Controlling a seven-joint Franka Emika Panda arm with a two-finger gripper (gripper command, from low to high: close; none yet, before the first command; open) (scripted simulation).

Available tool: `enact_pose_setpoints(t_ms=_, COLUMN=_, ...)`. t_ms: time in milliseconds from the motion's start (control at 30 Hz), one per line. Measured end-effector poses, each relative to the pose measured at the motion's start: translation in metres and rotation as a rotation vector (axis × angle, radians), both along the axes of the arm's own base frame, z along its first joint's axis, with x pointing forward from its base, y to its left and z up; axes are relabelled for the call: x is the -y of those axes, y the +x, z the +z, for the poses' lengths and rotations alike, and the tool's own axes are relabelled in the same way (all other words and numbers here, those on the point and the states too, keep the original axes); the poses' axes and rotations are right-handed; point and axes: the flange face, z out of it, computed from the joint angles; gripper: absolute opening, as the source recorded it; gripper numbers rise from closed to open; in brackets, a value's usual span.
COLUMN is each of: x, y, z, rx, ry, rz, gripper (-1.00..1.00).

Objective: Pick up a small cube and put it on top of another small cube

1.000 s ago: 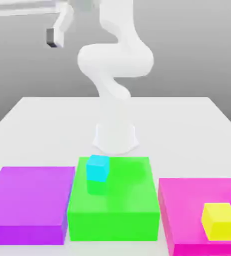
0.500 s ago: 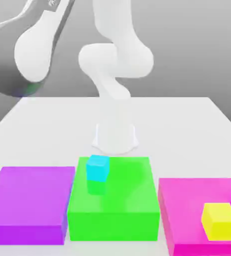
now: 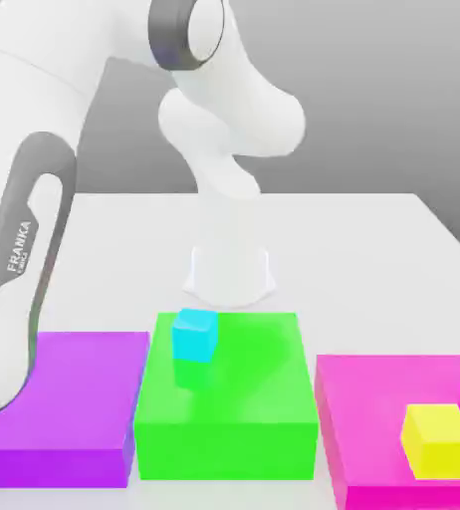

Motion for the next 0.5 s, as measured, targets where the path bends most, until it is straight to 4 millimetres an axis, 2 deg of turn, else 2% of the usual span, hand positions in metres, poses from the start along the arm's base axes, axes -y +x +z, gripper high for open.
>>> enact_pose_setpoints(t_ms=33, x=0.000, y=0.000, z=-0.005, rx=-0.001, ry=0.000, rz=0.000, gripper=-1.00)
enact_pose_setpoints(t_ms=67, x=0.000, y=0.000, z=0.001, rx=-0.001, ry=-0.001, rz=0.000, gripper=-1.00)
enact_pose_setpoints(t_ms=200, x=-0.004, y=-0.001, z=0.057, rx=0.000, ry=0.003, rz=-0.003, gripper=-1.00)
enact_pose_setpoints(t_ms=500, x=-0.093, y=-0.028, z=0.136, rx=0.021, ry=0.065, rz=-0.025, gripper=-1.00)
